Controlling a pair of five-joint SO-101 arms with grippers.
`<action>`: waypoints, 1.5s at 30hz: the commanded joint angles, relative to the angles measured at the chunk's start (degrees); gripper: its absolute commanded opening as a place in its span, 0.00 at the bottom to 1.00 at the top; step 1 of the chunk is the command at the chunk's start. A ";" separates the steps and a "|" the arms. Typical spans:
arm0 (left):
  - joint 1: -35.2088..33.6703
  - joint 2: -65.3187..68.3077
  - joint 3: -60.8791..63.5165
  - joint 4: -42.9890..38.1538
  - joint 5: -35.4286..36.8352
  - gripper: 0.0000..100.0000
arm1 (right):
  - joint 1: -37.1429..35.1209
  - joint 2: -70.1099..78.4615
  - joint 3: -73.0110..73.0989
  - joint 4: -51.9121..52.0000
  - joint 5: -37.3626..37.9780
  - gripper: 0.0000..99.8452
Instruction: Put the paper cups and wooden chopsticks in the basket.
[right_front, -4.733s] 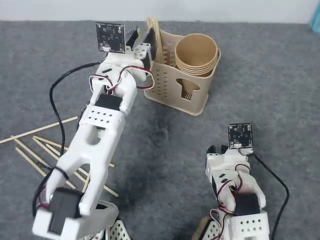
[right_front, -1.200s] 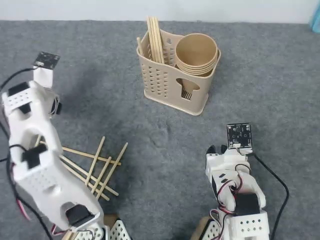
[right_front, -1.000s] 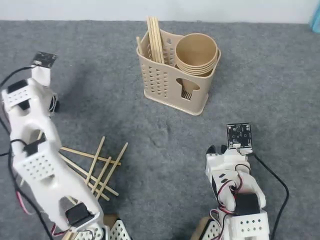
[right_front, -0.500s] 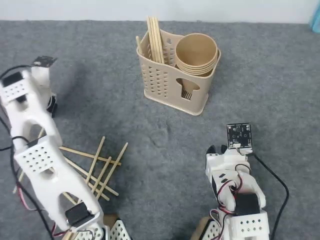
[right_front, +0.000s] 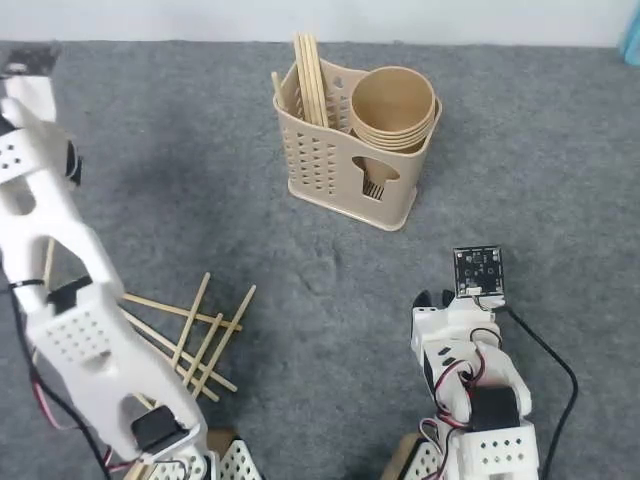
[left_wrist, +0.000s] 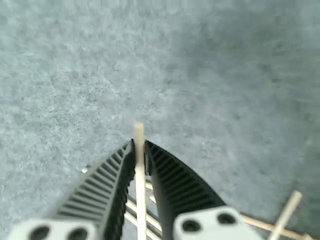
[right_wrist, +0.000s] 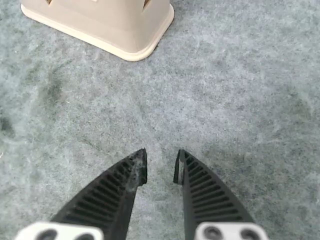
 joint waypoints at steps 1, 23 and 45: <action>3.08 -11.43 8.22 1.85 0.97 0.01 | 0.22 -1.36 0.79 -0.57 0.97 0.10; 31.21 -42.73 29.85 -34.99 26.81 0.01 | 0.31 -1.36 0.79 -0.66 1.14 0.10; 44.84 -35.25 34.24 -95.65 33.58 0.01 | 1.63 -1.36 0.79 -1.01 1.23 0.10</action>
